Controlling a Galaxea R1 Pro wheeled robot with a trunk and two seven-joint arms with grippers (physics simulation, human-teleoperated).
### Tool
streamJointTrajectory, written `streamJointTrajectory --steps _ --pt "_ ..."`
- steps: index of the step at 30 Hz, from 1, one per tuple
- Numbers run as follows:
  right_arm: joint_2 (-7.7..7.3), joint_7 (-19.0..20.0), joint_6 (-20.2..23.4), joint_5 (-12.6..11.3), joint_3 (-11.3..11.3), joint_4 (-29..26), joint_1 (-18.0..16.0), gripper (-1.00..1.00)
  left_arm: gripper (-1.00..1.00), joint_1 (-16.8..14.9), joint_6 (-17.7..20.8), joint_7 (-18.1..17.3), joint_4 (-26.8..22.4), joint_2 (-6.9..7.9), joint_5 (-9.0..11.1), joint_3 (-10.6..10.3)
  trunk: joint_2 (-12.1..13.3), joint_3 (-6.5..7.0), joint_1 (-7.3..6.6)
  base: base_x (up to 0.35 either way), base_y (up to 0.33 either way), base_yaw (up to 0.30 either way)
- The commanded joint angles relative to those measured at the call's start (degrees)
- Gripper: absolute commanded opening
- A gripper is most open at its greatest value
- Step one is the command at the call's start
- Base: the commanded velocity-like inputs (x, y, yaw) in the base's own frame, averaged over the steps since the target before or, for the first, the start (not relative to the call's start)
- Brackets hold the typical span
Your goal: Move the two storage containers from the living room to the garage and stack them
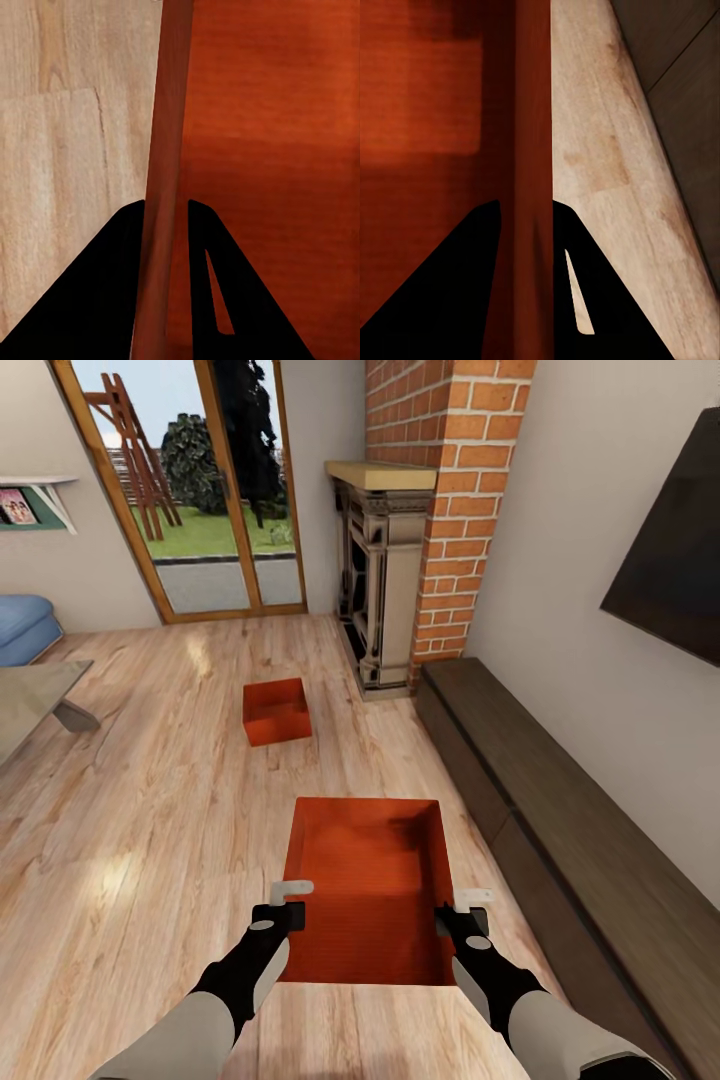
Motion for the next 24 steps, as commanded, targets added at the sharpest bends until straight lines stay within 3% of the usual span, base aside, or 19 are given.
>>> streamJointTrajectory --steps 1,24 --pt "0.03 0.0 -0.1 -1.2 1.0 0.2 0.0 -1.0 -1.0 0.0 0.4 0.6 -1.2 -0.04 -0.8 0.6 0.0 0.03 0.01 0.0 0.0 0.0" --pt "0.03 0.0 -0.2 -1.2 1.0 0.1 0.0 -1.0 -1.0 0.0 0.4 0.6 -1.2 -0.04 -0.8 0.6 0.0 2.1 0.01 0.0 0.0 0.0"
